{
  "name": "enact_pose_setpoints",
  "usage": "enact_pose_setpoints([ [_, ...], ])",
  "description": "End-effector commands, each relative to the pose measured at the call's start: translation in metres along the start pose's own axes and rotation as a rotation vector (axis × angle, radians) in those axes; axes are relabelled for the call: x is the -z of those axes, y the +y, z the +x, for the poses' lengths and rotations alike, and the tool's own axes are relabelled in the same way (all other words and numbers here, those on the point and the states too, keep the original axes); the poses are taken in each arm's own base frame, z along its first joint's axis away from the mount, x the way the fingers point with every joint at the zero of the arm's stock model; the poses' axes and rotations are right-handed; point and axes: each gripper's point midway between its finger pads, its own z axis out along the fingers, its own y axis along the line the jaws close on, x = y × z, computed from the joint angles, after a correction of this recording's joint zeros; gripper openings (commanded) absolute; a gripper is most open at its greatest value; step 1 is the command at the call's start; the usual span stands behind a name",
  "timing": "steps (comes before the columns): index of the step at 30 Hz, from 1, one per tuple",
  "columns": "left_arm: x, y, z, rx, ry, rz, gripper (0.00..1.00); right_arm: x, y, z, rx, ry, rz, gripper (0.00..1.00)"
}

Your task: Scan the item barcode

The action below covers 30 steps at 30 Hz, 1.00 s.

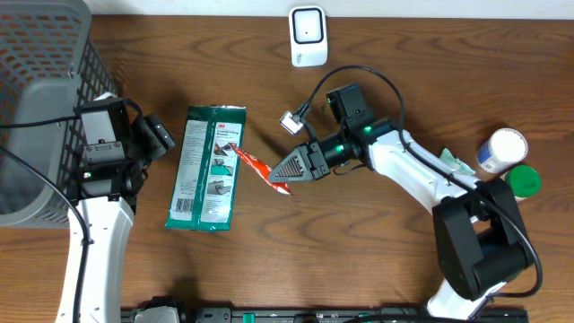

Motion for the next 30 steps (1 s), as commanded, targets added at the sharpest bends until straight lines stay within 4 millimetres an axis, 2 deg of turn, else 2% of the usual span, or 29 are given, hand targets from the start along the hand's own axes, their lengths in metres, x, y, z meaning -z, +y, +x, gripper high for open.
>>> enact_pose_setpoints([
  [1, 0.008, -0.001, -0.012, 0.012, -0.037, 0.0, 0.88, 0.001, 0.011, 0.001, 0.014, 0.011, -0.072, 0.01],
  [8, 0.008, -0.001, -0.012, 0.011, -0.037, 0.001, 0.88, -0.005, 0.008, 0.003, 0.015, 0.02, -0.054, 0.01],
  [15, 0.008, -0.001, -0.012, 0.012, -0.037, 0.0, 0.88, -0.016, 0.015, 0.009, 0.014, 0.054, -0.088, 0.01],
  [20, 0.008, -0.001, -0.012, 0.012, -0.037, 0.0, 0.88, -0.016, 0.015, 0.008, 0.024, 0.055, -0.088, 0.01],
  [30, 0.008, -0.001, -0.012, 0.012, -0.037, 0.0, 0.88, -0.021, -0.007, 0.011, 0.007, 0.048, 0.029, 0.01],
])
